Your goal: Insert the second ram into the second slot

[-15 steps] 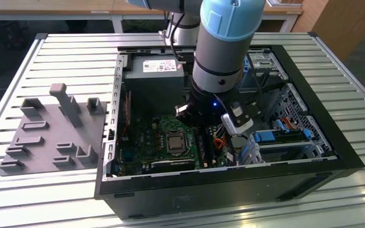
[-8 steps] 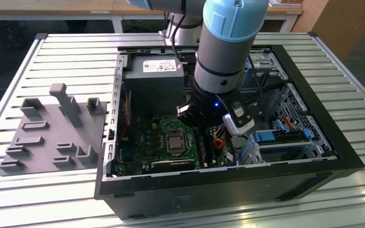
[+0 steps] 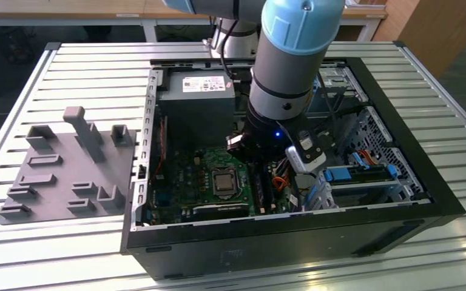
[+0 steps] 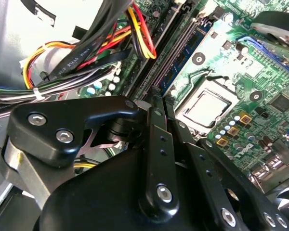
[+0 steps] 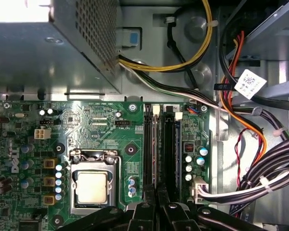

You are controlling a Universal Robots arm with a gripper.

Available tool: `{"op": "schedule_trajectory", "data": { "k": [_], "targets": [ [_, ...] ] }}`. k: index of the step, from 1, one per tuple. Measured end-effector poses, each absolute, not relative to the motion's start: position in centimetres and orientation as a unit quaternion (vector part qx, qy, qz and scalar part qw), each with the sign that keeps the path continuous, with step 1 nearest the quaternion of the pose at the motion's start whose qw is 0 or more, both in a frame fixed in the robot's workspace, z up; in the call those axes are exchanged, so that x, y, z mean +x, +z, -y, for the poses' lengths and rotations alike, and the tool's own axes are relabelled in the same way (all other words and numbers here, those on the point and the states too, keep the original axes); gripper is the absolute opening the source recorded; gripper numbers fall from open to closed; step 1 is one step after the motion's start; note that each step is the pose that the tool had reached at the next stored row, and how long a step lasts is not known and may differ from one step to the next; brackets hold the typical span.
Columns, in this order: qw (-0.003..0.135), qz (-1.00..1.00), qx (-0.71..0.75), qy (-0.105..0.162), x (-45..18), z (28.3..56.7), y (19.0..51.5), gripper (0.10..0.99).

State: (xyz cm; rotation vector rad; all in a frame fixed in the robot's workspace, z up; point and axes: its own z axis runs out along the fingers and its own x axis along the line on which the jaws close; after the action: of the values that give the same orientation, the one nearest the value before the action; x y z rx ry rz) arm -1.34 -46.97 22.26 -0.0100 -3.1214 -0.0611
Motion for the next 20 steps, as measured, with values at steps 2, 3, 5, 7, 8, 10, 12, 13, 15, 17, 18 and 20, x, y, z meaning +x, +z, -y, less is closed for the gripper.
{"op": "schedule_trajectory", "data": {
  "k": [2, 3, 5, 7, 8, 10, 12, 13, 15, 17, 18, 20],
  "targets": [
    [0.010, 1.000, -0.003, -0.020, -1.28, 46.97, 22.22, 0.137],
    [0.010, 1.000, -0.003, -0.020, -1.28, 46.97, 22.20, 0.137],
    [0.010, 1.000, -0.003, -0.020, -1.27, 46.99, 22.15, 0.137],
    [0.011, 1.000, -0.003, -0.020, -1.27, 47.03, 22.11, 0.137],
    [0.011, 1.000, -0.003, -0.020, -1.27, 47.05, 22.09, 0.137],
    [0.011, 1.000, -0.003, -0.020, -1.27, 47.08, 22.05, 0.137],
    [0.012, 1.000, -0.003, -0.020, -1.27, 47.11, 22.00, 0.137],
    [0.012, 1.000, -0.003, -0.020, -1.27, 47.14, 21.99, 0.137],
    [0.013, 1.000, -0.003, -0.020, -1.27, 47.20, 21.94, 0.137],
    [0.013, 1.000, -0.003, -0.020, -1.28, 47.22, 21.90, 0.137],
    [0.013, 1.000, -0.003, -0.020, -1.28, 47.22, 21.90, 0.137],
    [0.013, 1.000, -0.003, -0.020, -1.27, 47.23, 21.88, 0.137]
  ]
}}
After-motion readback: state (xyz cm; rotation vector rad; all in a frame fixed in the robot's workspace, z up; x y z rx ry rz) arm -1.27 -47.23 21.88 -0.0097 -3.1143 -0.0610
